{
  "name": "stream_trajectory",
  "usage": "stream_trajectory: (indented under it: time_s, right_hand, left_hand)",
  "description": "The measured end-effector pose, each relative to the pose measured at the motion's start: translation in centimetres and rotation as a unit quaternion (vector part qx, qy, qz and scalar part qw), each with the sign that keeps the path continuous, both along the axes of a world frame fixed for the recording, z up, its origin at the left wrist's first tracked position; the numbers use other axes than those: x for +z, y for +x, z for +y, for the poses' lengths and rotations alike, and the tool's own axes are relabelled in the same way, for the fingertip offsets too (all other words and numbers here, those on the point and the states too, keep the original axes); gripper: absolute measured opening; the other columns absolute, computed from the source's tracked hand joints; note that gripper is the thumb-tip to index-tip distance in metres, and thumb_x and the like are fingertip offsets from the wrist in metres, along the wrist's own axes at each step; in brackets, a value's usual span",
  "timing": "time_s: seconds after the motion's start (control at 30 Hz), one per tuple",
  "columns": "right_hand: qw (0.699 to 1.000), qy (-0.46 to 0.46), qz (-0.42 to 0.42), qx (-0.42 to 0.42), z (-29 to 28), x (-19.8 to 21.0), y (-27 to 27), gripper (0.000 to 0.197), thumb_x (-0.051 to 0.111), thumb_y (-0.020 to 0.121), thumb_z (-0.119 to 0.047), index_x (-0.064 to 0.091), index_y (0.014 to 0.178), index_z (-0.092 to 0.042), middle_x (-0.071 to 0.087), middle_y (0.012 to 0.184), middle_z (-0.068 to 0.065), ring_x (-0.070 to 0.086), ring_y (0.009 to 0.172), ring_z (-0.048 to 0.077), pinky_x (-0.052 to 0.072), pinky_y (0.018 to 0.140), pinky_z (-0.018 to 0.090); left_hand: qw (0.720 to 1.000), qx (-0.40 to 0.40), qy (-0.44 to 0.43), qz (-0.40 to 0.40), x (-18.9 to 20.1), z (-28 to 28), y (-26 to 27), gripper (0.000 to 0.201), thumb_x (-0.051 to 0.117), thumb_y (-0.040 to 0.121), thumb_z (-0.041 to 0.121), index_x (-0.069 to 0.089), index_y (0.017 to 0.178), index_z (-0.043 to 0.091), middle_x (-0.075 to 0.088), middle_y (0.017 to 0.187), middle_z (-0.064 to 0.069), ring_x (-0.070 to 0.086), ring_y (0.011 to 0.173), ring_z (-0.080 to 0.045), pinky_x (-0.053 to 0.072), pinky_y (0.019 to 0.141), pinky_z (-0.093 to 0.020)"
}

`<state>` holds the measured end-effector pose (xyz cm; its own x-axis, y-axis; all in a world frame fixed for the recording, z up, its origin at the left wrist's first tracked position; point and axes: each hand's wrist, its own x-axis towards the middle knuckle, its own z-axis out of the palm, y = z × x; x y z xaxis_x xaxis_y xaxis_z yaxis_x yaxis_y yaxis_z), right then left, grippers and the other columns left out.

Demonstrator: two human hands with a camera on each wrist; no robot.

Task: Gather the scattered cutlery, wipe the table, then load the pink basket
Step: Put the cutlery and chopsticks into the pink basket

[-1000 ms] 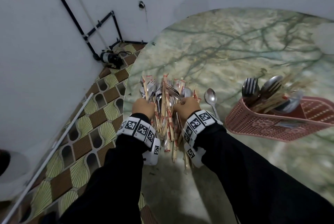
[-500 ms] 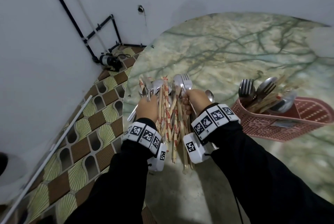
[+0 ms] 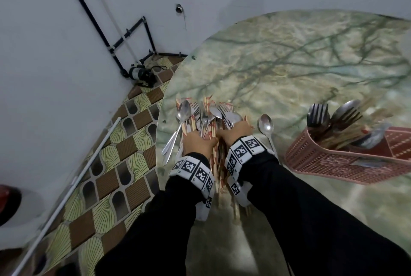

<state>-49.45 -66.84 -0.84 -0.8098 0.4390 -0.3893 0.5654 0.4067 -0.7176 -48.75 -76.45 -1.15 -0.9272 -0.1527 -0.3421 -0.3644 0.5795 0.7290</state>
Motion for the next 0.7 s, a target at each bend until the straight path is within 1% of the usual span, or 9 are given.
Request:
stream_trajectory:
  time_s: [0.07,0.13,0.23,0.33,0.43,0.53,0.6,0.63,0.7]
  right_hand:
    - [1.0,0.02,0.005,0.018,0.1,0.1,-0.2,0.029,0.072,0.079,-0.024,0.061,0.093,0.0,0.056,0.077,0.008,0.052,0.069,0.019,0.037,0.049,0.026]
    - [0.999,0.016,0.007,0.03,0.3,0.1,-0.1,0.03,0.07,0.079,-0.022,0.06,0.099,-0.002,0.056,0.078,0.008,0.053,0.069,0.02,0.034,0.044,0.023]
    - [0.999,-0.032,0.006,0.031,0.8,-0.1,0.2,0.014,0.065,0.079,-0.016,0.055,0.079,-0.008,0.05,0.062,0.002,0.047,0.056,0.017,0.031,0.041,0.02]
    - [0.996,-0.09,-0.009,0.02,1.2,0.3,0.6,0.025,0.058,0.082,-0.017,0.046,0.06,-0.012,0.048,0.056,0.003,0.044,0.049,0.016,0.035,0.046,0.023]
    - [0.993,-0.117,0.009,0.017,1.4,0.6,0.8,0.029,0.052,0.086,-0.013,0.046,0.058,-0.011,0.05,0.059,0.007,0.047,0.055,0.021,0.043,0.055,0.024]
    - [0.984,-0.174,0.032,-0.007,1.8,1.5,1.4,0.024,0.051,0.087,-0.009,0.051,0.062,-0.01,0.053,0.06,0.01,0.052,0.058,0.027,0.05,0.069,0.043]
    - [0.981,-0.188,0.046,0.0,2.1,2.1,1.7,0.019,0.049,0.088,-0.005,0.056,0.071,-0.003,0.054,0.065,0.011,0.053,0.064,0.025,0.047,0.07,0.041]
    - [0.98,-0.19,0.058,0.012,2.3,2.5,1.9,0.016,0.048,0.089,-0.004,0.059,0.077,0.0,0.056,0.07,0.01,0.055,0.072,0.025,0.045,0.073,0.039]
    - [0.975,-0.209,0.074,0.022,2.2,3.2,2.4,0.014,0.048,0.089,-0.004,0.061,0.089,-0.008,0.062,0.084,0.01,0.059,0.088,0.028,0.046,0.087,0.038]
  left_hand:
    - [1.0,0.01,-0.007,-0.001,0.0,0.1,-0.1,0.04,0.071,0.077,0.022,0.04,0.055,0.009,0.044,0.058,-0.004,0.039,0.051,-0.016,0.029,0.045,-0.026]
    - [1.0,0.012,0.001,-0.007,-0.1,0.1,-0.2,0.041,0.069,0.079,0.022,0.038,0.055,0.01,0.039,0.057,-0.002,0.034,0.048,-0.015,0.024,0.044,-0.025]
    - [0.999,0.005,0.03,-0.021,0.0,0.2,-0.3,0.039,0.068,0.078,0.025,0.04,0.056,0.011,0.042,0.057,-0.003,0.036,0.049,-0.017,0.028,0.046,-0.025]
    - [0.999,-0.009,0.048,-0.018,0.5,0.3,0.0,0.033,0.061,0.083,0.032,0.049,0.065,0.007,0.049,0.064,-0.004,0.044,0.058,-0.02,0.032,0.052,-0.026]
    - [0.997,-0.025,0.072,-0.001,1.3,0.2,0.4,0.032,0.051,0.088,0.028,0.063,0.09,-0.002,0.059,0.072,-0.003,0.05,0.063,-0.019,0.034,0.059,-0.027]
    - [0.994,-0.032,0.108,0.01,2.0,0.3,0.8,0.026,0.044,0.093,0.019,0.058,0.103,-0.001,0.057,0.068,0.003,0.046,0.053,-0.01,0.037,0.046,-0.022]
    - [0.992,-0.036,0.12,0.017,2.4,0.2,1.0,0.02,0.04,0.095,0.015,0.053,0.104,0.003,0.058,0.074,-0.001,0.05,0.056,-0.011,0.04,0.042,-0.011]
    - [0.991,-0.038,0.125,0.021,2.7,0.1,1.1,0.018,0.039,0.096,0.014,0.051,0.104,0.004,0.061,0.082,-0.006,0.056,0.064,-0.015,0.046,0.052,-0.011]
    - [0.988,-0.04,0.145,0.019,3.1,0.1,1.2,0.019,0.039,0.096,0.015,0.052,0.108,0.007,0.063,0.099,-0.014,0.062,0.085,-0.026,0.052,0.077,-0.03]
